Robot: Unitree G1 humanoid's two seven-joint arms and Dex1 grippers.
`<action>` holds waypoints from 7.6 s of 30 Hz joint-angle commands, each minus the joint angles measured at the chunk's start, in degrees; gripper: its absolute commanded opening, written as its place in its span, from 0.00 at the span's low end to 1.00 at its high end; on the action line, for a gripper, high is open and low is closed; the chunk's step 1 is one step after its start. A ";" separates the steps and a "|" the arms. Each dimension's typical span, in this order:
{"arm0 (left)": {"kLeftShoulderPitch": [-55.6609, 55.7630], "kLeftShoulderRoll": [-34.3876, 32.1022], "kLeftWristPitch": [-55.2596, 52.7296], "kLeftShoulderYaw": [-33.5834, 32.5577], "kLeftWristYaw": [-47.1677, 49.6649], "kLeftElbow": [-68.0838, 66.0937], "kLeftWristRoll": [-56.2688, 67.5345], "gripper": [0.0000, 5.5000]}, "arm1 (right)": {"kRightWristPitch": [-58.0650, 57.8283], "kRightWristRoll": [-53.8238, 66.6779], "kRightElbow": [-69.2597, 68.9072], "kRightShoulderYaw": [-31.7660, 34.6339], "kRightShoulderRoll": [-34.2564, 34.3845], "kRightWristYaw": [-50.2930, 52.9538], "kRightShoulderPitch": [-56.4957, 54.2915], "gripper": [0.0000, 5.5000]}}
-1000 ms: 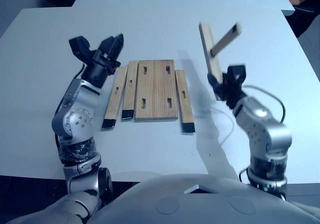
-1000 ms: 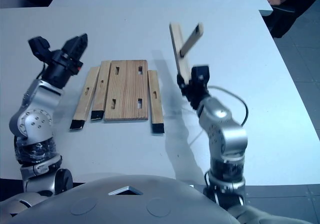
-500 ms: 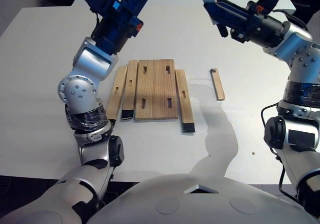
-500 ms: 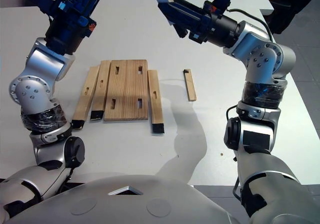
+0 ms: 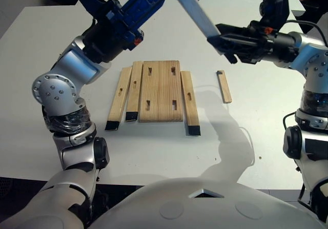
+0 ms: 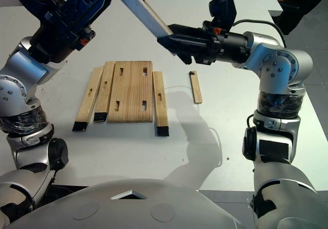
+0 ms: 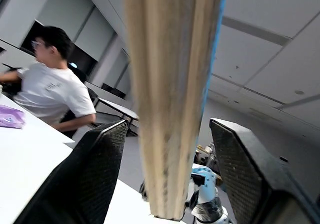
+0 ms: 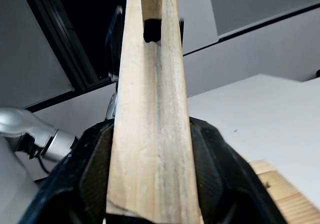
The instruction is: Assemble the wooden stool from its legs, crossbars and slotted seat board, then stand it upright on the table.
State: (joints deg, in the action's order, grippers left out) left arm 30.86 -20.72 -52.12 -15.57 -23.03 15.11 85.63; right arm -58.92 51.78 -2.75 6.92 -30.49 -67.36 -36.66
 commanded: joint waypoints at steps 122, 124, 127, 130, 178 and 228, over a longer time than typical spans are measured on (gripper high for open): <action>-14.76 -34.68 26.84 8.11 -62.07 -11.19 -47.94 0.37 | 29.34 -23.56 6.81 1.57 0.64 20.83 17.92 0.56; -15.36 -34.82 26.27 8.02 -62.20 -10.45 -47.53 0.37 | 29.30 -23.59 6.72 1.52 0.61 20.82 18.17 0.56; -16.44 -35.13 25.88 7.42 -62.17 -9.70 -47.51 0.37 | 29.22 -23.61 6.71 1.40 0.40 20.60 18.36 0.56; -16.83 -35.53 26.03 7.10 -62.40 -9.88 -47.86 0.37 | 29.14 -23.59 6.75 1.54 0.16 20.56 18.57 0.56; -32.42 -26.98 34.09 5.11 -32.99 -14.37 -64.58 0.60 | 32.00 -23.21 2.04 -0.26 8.72 28.59 29.93 0.56; -12.67 -2.81 -16.69 -7.08 20.45 2.22 -69.93 0.37 | 31.07 -25.48 -9.91 5.60 12.87 50.67 24.28 0.56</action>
State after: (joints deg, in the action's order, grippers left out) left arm 11.45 -24.36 -71.14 -19.22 -4.43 18.80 15.91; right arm -29.42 29.31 -15.02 12.01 -15.63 -18.25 -6.69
